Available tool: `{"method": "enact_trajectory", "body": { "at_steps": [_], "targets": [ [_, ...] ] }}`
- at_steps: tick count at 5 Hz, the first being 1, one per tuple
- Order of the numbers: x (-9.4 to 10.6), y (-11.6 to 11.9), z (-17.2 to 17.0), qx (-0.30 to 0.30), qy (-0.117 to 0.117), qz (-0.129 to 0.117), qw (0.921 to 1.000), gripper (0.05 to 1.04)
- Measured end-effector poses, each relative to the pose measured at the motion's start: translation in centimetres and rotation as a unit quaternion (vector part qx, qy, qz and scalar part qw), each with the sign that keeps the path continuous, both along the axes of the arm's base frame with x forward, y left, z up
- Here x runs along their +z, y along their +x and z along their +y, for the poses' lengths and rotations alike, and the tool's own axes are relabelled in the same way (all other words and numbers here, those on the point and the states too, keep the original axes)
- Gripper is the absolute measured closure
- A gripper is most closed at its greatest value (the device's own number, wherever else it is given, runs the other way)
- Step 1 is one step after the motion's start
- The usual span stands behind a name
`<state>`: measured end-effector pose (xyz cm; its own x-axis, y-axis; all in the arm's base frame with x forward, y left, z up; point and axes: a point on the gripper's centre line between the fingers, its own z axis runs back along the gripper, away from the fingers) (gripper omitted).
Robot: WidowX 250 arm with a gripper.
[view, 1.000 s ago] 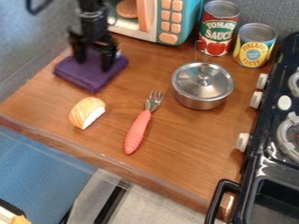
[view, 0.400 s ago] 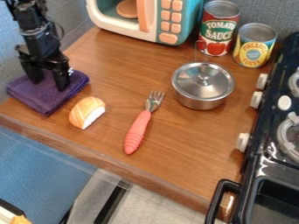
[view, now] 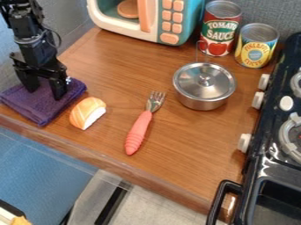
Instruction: Move the purple cloth to the lower left side of the table
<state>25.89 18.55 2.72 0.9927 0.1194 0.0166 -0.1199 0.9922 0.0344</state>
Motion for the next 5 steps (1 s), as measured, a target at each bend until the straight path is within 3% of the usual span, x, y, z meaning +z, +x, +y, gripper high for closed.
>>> {"method": "enact_trajectory", "body": {
  "at_steps": [1,2,3,4,5],
  "targets": [
    [0.1,-0.1,-0.1,0.004,0.008,0.006,0.9999,0.084],
    [1.0,-0.2,-0.7,-0.004,-0.009,0.004,0.9999,0.083],
    [4.9,0.1,-0.8,-0.017,-0.011,-0.039,0.9990,0.083],
    [6.2,-0.4,-0.7,-0.019,-0.022,-0.039,0.9988,0.083],
    [6.1,-0.5,0.0,-0.017,0.005,-0.035,0.9992,0.083]
  ]
}}
